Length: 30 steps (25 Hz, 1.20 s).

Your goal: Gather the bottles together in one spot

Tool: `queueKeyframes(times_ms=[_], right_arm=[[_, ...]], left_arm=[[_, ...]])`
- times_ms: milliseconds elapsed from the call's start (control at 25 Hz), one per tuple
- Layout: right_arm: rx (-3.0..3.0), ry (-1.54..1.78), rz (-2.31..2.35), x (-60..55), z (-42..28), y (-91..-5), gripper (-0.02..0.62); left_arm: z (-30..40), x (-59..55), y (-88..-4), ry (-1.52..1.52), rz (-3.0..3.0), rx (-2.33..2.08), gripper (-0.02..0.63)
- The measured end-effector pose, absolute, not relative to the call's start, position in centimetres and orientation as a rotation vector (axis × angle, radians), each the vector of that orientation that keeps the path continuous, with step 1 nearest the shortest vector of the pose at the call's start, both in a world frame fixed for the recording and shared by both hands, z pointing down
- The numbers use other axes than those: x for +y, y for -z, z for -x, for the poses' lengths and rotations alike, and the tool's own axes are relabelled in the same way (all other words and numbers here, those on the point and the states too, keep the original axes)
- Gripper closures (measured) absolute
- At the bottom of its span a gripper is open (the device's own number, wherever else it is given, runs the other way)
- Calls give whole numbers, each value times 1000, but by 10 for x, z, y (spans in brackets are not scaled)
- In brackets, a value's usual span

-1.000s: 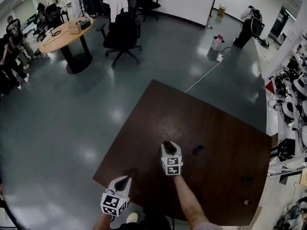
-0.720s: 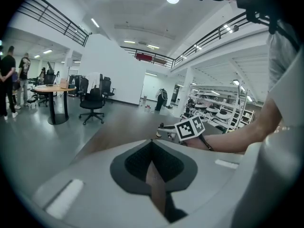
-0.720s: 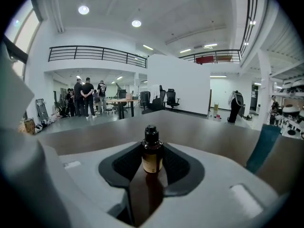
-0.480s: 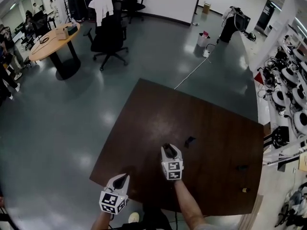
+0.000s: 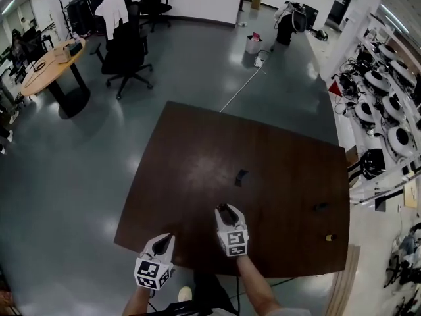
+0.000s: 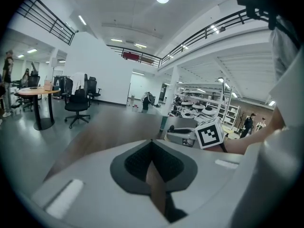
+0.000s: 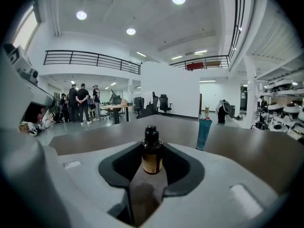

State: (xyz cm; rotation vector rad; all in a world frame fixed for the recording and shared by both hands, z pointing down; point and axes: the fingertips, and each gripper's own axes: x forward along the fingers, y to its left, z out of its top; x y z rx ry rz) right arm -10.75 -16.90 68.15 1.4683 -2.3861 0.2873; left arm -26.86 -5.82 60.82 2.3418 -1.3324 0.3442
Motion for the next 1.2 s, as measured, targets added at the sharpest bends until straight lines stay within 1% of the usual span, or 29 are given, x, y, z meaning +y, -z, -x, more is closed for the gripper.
queueKeyframes(times_ms=[520,760,1200], right_arm=[[-2316,-366,-1511,-101,84,-713,462],[-2301,-405,-1507,-91,77,-731,462],[-2311,-381,-1482,-86,76,-738,462]], left_arm=[[232,-42,-610,-379,-2417,-1212,606],[223,-37,-612,-393,-2424,-1201,606],[225,-29,-618,-411,-2413,-1215,606]])
